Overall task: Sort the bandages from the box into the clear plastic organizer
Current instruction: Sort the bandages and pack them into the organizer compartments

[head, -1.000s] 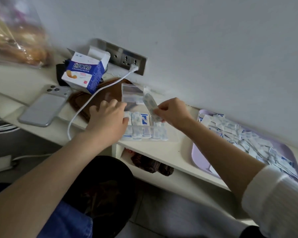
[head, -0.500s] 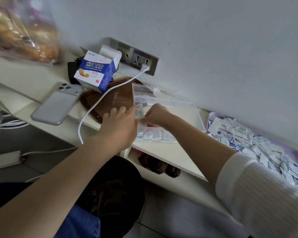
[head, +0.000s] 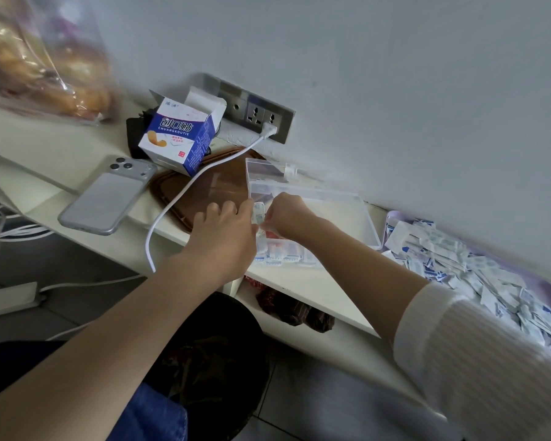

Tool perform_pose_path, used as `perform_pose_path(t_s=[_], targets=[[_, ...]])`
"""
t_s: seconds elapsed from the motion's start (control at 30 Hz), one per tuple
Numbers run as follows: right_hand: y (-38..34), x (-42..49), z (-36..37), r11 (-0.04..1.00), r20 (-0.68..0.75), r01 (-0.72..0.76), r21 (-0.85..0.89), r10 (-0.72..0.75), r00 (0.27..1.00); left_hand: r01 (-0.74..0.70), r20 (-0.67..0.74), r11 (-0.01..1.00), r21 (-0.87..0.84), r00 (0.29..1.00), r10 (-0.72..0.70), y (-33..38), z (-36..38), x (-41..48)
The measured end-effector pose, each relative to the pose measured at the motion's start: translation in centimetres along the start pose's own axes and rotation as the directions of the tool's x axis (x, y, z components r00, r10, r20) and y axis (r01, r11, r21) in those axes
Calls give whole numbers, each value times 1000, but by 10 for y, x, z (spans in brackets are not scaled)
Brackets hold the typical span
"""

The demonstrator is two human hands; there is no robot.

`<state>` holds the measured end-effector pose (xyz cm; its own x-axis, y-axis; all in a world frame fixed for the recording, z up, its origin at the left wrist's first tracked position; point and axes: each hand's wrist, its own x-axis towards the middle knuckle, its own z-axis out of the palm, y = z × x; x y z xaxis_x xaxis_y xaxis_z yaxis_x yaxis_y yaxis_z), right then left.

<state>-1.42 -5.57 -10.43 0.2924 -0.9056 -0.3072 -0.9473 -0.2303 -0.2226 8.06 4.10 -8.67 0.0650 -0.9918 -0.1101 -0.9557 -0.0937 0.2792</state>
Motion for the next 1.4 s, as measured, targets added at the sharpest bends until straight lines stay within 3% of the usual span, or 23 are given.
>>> perform_pose_path(t_s=[0.2,0.3,0.43,0.63,1.03,1.27,1.4], targets=[[5,-13,-10,996,19,91,19,-91,996,-1,0,1000,-21,1000,1,1,0,1],[16,-12,-18,994,-6,54,97,-54,999,-1,-5,1000,-15,1000,1,1,1,0],[46,-9,-30,994,-121,-80,69,88,989,11,-8,1000,-7,1000,-11,1,1,1],[82,-9,-27,947,54,-294,127,289,956,27,9,1000,13,1000,-27,4,0,2],[73,-3,-15,893,101,-314,322,297,949,19,2,1000,5,1000,-19,3,3,2],[77,-2,-16,905,81,-290,311,279,957,24,3,999,23,1000,-24,5,3,4],[84,-3,-20,939,25,-312,148,311,950,24,-2,1000,17,1000,-24,5,3,4]])
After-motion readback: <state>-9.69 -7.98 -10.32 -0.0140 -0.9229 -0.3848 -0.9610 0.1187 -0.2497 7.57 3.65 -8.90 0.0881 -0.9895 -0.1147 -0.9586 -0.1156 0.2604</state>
